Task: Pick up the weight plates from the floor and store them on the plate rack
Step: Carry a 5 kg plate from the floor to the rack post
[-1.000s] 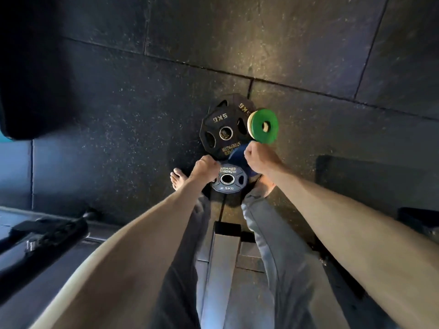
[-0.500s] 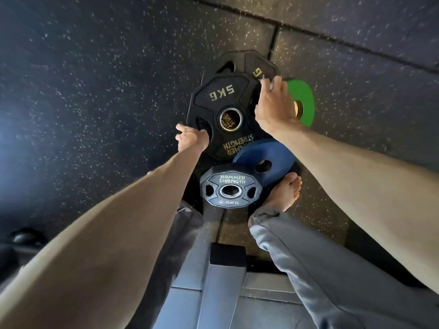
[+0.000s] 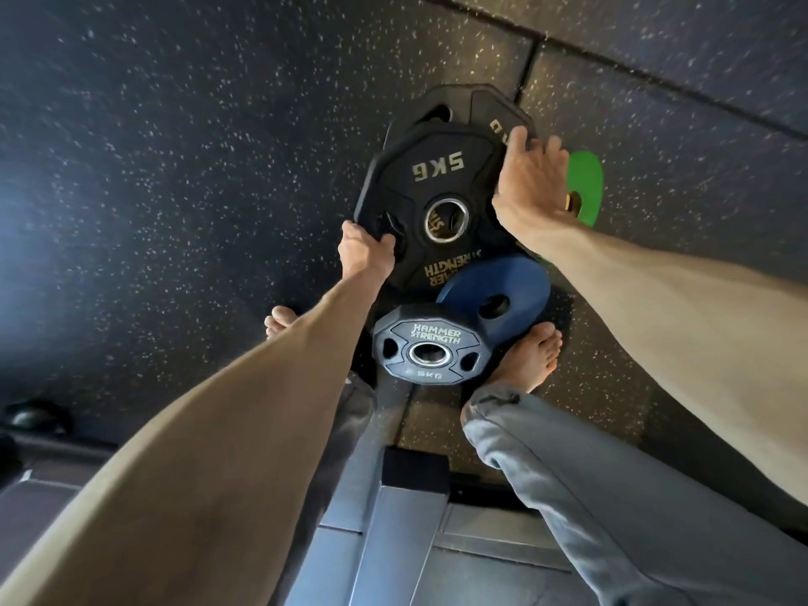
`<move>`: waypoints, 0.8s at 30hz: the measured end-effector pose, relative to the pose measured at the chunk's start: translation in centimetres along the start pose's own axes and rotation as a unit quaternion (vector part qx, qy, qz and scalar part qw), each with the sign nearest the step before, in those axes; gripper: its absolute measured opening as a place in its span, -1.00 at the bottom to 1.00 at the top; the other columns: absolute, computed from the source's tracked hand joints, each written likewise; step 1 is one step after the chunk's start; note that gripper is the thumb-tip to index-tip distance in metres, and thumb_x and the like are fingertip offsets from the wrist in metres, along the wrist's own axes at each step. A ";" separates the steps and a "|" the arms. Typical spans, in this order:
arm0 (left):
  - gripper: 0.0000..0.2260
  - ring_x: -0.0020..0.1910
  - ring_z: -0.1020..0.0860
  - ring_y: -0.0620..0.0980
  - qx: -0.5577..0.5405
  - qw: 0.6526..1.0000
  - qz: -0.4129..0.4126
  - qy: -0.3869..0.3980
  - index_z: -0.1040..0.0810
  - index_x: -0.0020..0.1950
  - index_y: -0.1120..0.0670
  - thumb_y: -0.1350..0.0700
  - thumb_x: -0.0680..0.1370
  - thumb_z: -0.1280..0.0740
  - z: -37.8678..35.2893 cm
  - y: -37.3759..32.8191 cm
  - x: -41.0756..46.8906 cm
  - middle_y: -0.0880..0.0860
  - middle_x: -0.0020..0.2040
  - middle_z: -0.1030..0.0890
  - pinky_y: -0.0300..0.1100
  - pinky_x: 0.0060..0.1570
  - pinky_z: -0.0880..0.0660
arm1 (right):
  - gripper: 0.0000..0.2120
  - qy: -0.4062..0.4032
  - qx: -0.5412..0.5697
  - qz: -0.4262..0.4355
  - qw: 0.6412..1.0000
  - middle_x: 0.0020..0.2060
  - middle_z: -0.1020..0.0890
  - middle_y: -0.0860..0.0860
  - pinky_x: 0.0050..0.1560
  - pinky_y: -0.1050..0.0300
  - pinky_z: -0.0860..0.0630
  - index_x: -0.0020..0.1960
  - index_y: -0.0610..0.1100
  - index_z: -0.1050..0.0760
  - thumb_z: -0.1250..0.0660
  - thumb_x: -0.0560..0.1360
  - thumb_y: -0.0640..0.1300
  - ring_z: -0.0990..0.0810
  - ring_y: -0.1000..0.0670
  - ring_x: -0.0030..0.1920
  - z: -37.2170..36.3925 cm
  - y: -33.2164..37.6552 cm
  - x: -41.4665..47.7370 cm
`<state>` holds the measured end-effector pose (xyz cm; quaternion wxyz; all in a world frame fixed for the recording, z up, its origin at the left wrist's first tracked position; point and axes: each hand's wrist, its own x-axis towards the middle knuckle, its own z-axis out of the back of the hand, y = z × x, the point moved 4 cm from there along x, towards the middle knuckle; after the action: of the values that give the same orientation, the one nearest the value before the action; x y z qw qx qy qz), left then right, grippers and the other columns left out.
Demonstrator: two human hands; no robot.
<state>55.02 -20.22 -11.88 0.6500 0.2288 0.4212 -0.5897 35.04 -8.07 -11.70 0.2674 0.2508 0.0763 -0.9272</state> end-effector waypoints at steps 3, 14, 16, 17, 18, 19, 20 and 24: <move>-0.72 0.15 -0.50 0.10 -0.015 0.998 -0.059 -0.026 -0.34 0.21 0.20 0.16 0.57 -0.33 1.3 -1.0 -3.8 0.19 0.20 -0.52 -0.25 0.04 -0.37 | -0.38 -0.020 0.037 -0.006 0.999 0.16 -0.55 -0.27 0.20 -0.12 -0.33 0.29 -0.26 -0.29 -0.52 0.35 -0.18 -0.41 -0.26 0.20 1.1 -1.4 -2.2; -0.75 0.19 -0.51 0.18 -0.053 0.992 -0.058 -0.102 -0.38 0.16 0.20 0.13 0.57 -0.32 14.1 -4.7 -14.0 0.22 0.21 -0.54 -0.08 0.03 -0.41 | -0.62 -0.138 0.180 0.007 0.974 0.06 -0.54 -0.27 0.00 -0.13 -0.41 0.26 -0.34 -0.35 -0.22 0.51 -0.15 -0.48 -0.27 0.04 12.9 2.6 -10.1; -0.74 0.16 -0.51 0.19 -0.068 0.991 -0.044 -0.110 -0.39 0.19 0.22 0.13 0.56 -0.30 17.8 -5.0 -17.3 0.22 0.21 -0.53 -0.06 0.02 -0.41 | -0.68 -0.125 0.306 0.039 0.943 -0.04 -0.53 -0.27 -0.12 -0.09 -0.41 0.19 -0.35 -0.33 -0.22 0.52 -0.18 -0.50 -0.26 -0.05 17.4 4.2 -12.1; -0.72 0.12 -0.50 0.19 -0.078 0.990 -0.040 -0.112 -0.40 0.21 0.23 0.14 0.56 -0.29 19.6 -5.2 -19.3 0.21 0.20 -0.53 -0.06 0.00 -0.39 | -0.73 -0.107 0.349 0.049 0.930 -0.09 -0.51 -0.24 -0.18 -0.07 -0.37 0.15 -0.32 -0.31 -0.22 0.52 -0.20 -0.51 -0.24 -0.10 19.9 5.0 -13.3; -0.71 0.11 -0.50 0.18 -0.089 0.989 -0.035 -0.117 -0.40 0.22 0.24 0.14 0.55 -0.28 21.6 -5.4 -21.4 0.20 0.19 -0.53 -0.09 -0.03 -0.37 | -0.76 -0.090 0.369 0.048 0.924 -0.14 -0.50 -0.19 -0.23 -0.03 -0.32 0.13 -0.29 -0.29 -0.21 0.51 -0.25 -0.50 -0.20 -0.16 22.4 5.6 -14.5; -0.70 0.12 -0.50 0.19 -0.099 0.987 -0.026 -0.122 -0.41 0.23 0.24 0.14 0.55 -0.28 23.6 -5.5 -23.4 0.20 0.19 -0.53 -0.11 -0.04 -0.34 | -0.77 -0.074 0.380 0.045 0.921 -0.18 -0.48 -0.12 -0.24 -0.03 -0.30 0.13 -0.28 -0.28 -0.20 0.49 -0.29 -0.47 -0.14 -0.20 24.9 6.3 -15.7; -0.69 0.16 -0.50 0.19 -0.104 0.986 -0.017 -0.126 -0.42 0.25 0.23 0.13 0.54 -0.27 25.9 -5.6 -25.5 0.19 0.20 -0.53 -0.12 -0.03 -0.33 | -0.74 -0.061 0.391 0.038 0.918 -0.20 -0.45 -0.05 -0.22 -0.06 -0.33 0.15 -0.29 -0.27 -0.20 0.48 -0.33 -0.45 -0.07 -0.21 27.2 6.9 -17.2; -0.66 0.19 -0.54 0.20 -0.146 0.982 0.009 -0.120 -0.46 0.24 0.18 0.08 0.51 -0.28 34.1 -5.3 -33.6 0.18 0.21 -0.57 -0.07 0.14 -0.48 | -0.73 0.008 0.430 0.023 0.902 -0.19 -0.45 0.03 -0.01 -0.12 -0.50 0.15 -0.22 -0.25 -0.22 0.49 -0.32 -0.46 -0.06 -0.12 34.5 8.9 -23.3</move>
<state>61.12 -29.04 35.10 0.7273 0.0630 0.4199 -0.5391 42.18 -14.44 29.77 0.1542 0.3503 -0.3340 -0.8614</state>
